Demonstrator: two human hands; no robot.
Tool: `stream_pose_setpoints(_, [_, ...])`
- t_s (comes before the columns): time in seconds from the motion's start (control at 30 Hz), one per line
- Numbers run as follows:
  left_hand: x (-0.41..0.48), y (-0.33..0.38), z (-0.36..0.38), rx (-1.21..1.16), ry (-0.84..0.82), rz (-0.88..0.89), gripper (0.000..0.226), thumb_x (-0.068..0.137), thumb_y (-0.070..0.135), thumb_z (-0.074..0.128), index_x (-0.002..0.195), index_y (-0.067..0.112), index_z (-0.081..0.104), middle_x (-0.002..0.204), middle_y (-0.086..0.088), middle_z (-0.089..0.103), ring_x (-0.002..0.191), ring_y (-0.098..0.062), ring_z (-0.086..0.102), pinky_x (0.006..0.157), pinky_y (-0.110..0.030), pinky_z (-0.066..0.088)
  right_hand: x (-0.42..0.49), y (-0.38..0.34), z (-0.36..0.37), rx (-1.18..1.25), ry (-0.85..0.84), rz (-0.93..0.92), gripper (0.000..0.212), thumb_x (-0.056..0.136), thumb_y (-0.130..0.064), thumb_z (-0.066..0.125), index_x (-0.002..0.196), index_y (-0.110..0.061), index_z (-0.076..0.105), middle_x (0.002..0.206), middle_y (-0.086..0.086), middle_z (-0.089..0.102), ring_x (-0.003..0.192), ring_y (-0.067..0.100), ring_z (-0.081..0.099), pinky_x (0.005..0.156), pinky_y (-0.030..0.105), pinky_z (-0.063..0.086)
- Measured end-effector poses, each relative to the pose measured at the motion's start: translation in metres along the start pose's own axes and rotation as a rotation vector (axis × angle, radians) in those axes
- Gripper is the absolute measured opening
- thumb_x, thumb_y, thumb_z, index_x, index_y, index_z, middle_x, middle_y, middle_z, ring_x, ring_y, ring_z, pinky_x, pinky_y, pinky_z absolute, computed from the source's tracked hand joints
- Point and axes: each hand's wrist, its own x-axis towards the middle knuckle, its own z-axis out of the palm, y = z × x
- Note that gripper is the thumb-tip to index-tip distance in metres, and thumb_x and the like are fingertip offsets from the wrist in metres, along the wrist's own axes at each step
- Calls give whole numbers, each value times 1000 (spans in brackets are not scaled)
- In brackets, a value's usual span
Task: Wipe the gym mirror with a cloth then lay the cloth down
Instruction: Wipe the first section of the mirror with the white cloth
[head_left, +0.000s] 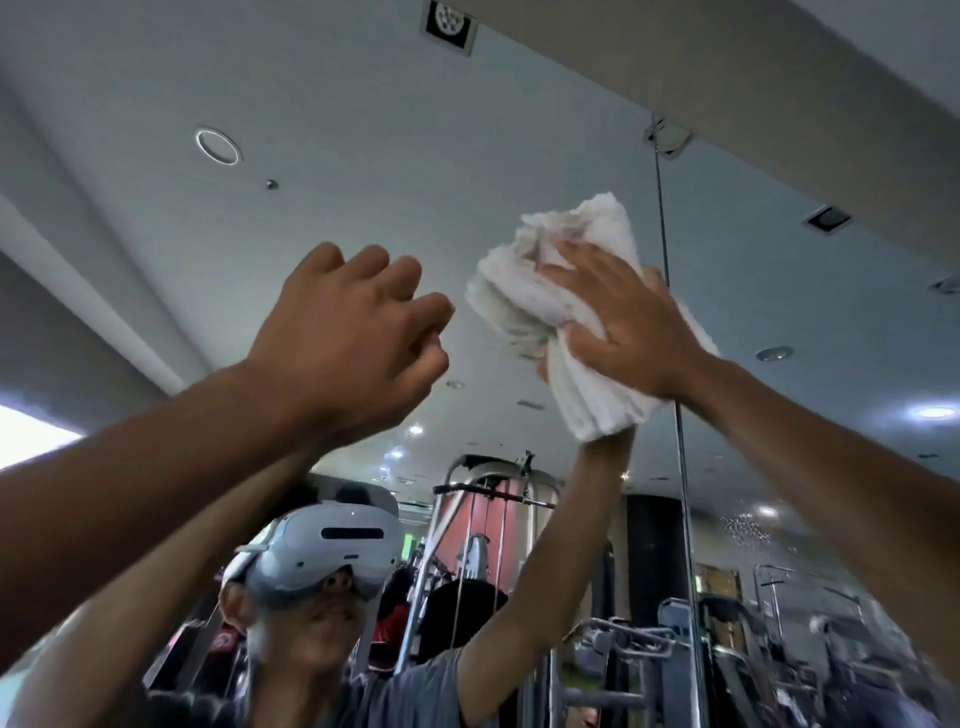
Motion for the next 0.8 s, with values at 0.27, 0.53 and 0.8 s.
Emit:
stream_pose_setpoints(0.27, [6,4,17,-100,22,-136,52,89,46,33,123,19,62,122,-9,59,114,-30,51,96,-43,28,124,26,1,-63,122,867,58,98,-49,29,149,-22,36,153,7,38,143,28,30,116,57,14])
stream_pose_setpoints(0.53, [8,0,17,-94,-208,-285,75,89,65,5,160,38,3,169,-5,-7,155,-19,-11,123,-52,-6,22,33,-5,50,111,138,73,81,-54,29,151,-34,37,161,-5,30,146,16,25,109,49,21])
stream_pose_setpoints(0.8, [11,-2,16,-73,-241,-274,76,89,64,3,160,37,6,169,-6,-4,155,-21,-9,123,-54,-3,147,2,-2,31,98,794,59,102,-47,28,156,-24,22,162,10,21,148,29,17,117,61,5])
